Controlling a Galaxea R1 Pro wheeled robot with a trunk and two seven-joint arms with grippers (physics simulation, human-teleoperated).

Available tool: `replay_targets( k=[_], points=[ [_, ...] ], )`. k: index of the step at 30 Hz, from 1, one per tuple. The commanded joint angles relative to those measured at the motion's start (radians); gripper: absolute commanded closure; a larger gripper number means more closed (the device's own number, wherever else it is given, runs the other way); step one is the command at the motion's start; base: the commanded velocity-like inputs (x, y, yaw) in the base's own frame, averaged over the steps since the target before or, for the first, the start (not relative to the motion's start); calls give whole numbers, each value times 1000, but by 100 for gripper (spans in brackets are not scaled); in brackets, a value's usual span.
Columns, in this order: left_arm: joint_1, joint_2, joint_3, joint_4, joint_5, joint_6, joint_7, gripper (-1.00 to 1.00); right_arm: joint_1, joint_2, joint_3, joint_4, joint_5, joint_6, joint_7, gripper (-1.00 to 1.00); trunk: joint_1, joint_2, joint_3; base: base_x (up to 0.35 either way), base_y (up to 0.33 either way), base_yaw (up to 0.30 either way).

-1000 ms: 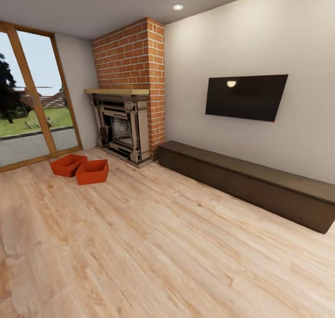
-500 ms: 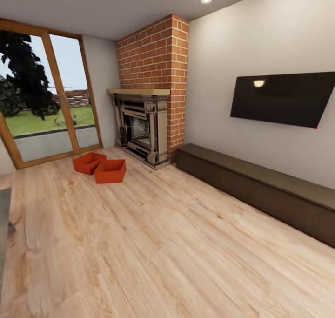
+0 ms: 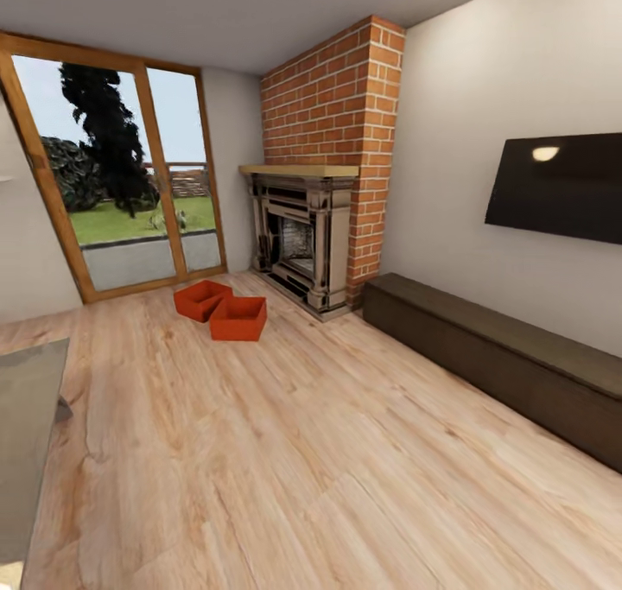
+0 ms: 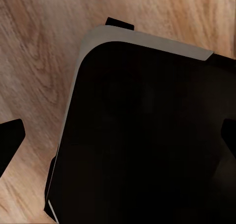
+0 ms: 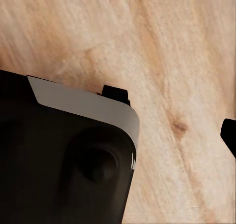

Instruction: Move the two storage containers from the living room to the garage. In the garage, place one container on the floor and stack the other container on top of it (either order is fine).

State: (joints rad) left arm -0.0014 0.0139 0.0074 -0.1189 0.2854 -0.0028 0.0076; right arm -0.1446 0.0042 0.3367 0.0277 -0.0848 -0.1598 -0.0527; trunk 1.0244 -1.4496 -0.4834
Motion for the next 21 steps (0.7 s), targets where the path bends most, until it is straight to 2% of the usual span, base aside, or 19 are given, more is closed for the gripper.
replay_targets(
  k=[1, 21],
  points=[
    [0, 0, 0, -1, 5, 0, 1, -100, -1, 0, 8, 3, -9, -6, -2, -100, 1, 0, -1, 323, 0, 269],
    [0, 0, 0, -1, 5, 0, 1, -100, -1, 0, 9, 3, -9, -6, -2, -100, 1, 0, -1, 323, 0, 269]
  ],
)
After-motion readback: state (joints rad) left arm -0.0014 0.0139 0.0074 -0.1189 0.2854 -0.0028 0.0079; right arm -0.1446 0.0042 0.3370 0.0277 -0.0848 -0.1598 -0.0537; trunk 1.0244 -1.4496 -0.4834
